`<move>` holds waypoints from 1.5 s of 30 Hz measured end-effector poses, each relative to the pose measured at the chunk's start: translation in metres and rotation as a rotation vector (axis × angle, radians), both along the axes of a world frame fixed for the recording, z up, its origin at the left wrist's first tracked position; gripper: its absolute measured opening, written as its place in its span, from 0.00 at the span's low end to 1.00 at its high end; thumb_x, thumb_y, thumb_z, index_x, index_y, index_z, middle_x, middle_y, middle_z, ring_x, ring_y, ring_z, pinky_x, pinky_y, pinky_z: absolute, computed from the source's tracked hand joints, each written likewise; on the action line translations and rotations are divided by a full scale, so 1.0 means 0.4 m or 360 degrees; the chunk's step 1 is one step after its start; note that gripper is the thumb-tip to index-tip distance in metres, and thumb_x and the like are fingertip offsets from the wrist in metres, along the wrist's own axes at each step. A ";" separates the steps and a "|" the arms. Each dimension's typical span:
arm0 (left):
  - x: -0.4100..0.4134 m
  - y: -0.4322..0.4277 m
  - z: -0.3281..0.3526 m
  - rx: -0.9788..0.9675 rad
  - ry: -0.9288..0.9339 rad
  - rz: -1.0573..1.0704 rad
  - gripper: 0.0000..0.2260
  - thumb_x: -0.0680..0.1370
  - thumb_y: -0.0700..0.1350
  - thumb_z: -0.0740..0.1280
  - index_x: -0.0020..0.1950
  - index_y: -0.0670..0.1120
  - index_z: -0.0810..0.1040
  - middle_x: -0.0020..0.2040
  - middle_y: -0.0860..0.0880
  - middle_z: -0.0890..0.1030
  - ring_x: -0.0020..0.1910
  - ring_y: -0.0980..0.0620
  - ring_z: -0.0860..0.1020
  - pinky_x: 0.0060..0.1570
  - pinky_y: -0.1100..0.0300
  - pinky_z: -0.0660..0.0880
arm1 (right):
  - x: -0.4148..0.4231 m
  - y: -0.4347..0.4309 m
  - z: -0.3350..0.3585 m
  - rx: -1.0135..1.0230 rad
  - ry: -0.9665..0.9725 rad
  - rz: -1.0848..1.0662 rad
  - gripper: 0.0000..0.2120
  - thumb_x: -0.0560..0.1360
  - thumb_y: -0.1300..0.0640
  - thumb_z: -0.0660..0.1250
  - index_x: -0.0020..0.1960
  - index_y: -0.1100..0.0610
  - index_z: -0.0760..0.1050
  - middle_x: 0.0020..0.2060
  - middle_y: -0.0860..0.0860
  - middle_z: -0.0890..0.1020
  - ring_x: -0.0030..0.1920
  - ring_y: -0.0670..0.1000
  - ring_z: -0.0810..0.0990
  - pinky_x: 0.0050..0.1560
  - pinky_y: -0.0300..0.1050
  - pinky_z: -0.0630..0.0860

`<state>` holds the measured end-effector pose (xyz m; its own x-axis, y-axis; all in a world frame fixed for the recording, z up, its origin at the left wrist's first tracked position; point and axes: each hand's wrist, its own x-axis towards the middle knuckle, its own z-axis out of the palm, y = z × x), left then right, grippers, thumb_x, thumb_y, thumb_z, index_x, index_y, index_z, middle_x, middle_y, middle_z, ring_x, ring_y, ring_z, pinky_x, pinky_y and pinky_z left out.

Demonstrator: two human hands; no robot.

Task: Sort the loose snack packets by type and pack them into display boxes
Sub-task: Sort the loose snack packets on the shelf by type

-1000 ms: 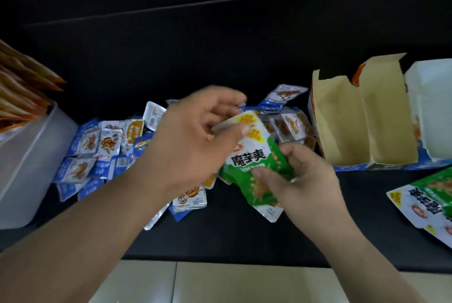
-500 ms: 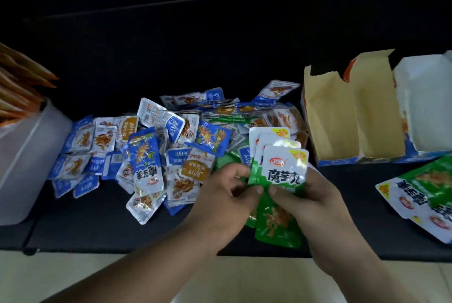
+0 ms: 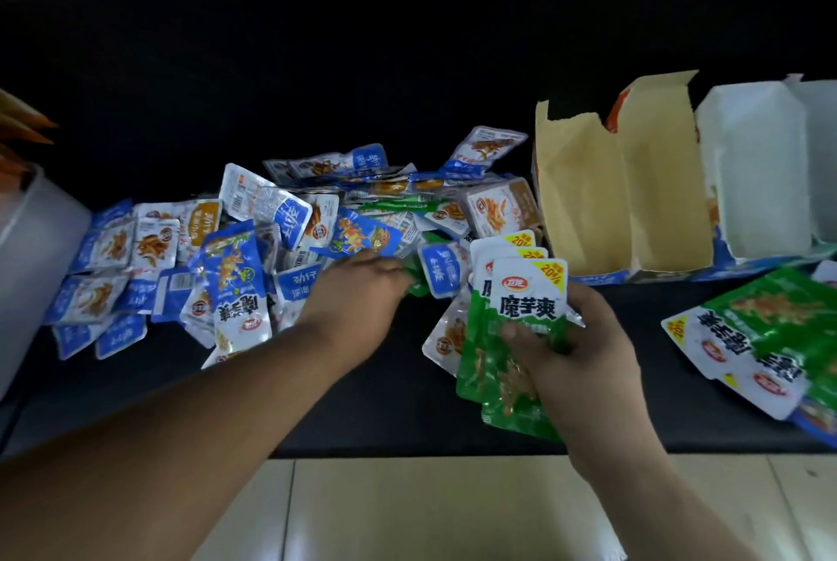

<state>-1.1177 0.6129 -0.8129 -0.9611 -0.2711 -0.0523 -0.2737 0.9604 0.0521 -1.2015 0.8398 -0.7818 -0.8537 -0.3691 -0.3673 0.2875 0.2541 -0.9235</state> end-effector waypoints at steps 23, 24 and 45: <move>-0.167 0.395 0.209 0.1686 0.0667 0.0915 0.07 0.76 0.45 0.77 0.44 0.46 0.80 0.38 0.48 0.83 0.32 0.61 0.77 0.33 0.72 0.73 | -0.027 0.124 0.084 -0.0168 0.0110 -0.0032 0.12 0.82 0.58 0.66 0.62 0.44 0.74 0.47 0.38 0.84 0.47 0.38 0.83 0.42 0.30 0.76; -0.177 0.418 0.203 0.1664 0.0648 0.0892 0.06 0.77 0.46 0.76 0.45 0.47 0.81 0.40 0.49 0.83 0.34 0.61 0.79 0.35 0.70 0.74 | -0.044 0.151 0.078 -0.0072 0.0176 -0.0133 0.14 0.81 0.59 0.67 0.64 0.46 0.75 0.47 0.39 0.84 0.47 0.38 0.82 0.44 0.30 0.76; -0.217 0.548 0.009 0.0915 0.0237 0.0073 0.16 0.77 0.43 0.69 0.64 0.50 0.82 0.65 0.50 0.79 0.62 0.48 0.77 0.62 0.52 0.75 | -0.180 0.406 -0.137 0.1556 0.0997 0.0102 0.34 0.68 0.51 0.76 0.73 0.45 0.72 0.79 0.61 0.62 0.78 0.67 0.57 0.76 0.70 0.57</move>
